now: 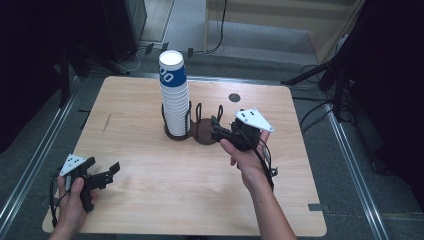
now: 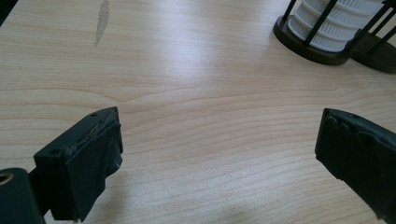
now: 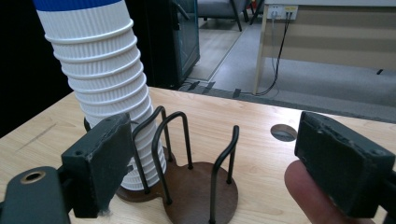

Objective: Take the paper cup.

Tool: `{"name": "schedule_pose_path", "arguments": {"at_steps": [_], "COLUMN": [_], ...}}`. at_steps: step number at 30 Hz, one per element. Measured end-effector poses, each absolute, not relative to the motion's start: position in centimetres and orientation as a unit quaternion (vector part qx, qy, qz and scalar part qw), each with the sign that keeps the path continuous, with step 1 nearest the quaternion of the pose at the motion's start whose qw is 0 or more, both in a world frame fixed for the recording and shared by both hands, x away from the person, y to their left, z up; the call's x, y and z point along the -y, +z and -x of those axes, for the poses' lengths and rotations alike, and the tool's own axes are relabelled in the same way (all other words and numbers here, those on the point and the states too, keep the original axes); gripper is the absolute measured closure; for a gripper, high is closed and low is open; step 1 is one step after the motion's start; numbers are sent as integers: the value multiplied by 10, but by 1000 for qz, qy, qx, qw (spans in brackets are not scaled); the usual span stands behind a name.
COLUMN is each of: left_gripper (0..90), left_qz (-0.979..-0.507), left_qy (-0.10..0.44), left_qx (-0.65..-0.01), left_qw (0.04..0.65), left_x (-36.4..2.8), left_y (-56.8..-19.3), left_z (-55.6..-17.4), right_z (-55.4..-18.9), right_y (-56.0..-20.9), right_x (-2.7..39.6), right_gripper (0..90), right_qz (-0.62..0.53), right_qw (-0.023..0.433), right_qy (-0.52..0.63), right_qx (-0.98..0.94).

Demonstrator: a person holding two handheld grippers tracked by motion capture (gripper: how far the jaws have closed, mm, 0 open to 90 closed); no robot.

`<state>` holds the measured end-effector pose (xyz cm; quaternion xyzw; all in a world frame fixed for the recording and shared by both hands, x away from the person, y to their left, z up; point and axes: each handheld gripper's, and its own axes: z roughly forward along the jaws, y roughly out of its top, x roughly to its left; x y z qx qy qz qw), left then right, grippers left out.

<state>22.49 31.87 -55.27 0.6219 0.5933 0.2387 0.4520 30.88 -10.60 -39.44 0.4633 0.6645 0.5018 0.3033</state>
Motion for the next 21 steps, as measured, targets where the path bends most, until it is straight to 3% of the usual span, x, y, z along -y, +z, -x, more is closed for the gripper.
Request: {"name": "schedule_pose_path", "arguments": {"at_steps": [21], "left_gripper": [15], "left_qz": [-618], "left_qy": [241], "left_qx": [-594], "left_qw": [456], "left_x": [-319], "left_y": [-553], "left_z": [-225], "right_z": [-325], "right_y": [-373], "right_x": [56], "right_gripper": [115], "right_qz": [-432], "right_qw": [295], "right_qy": [518], "right_qx": [-677]}}
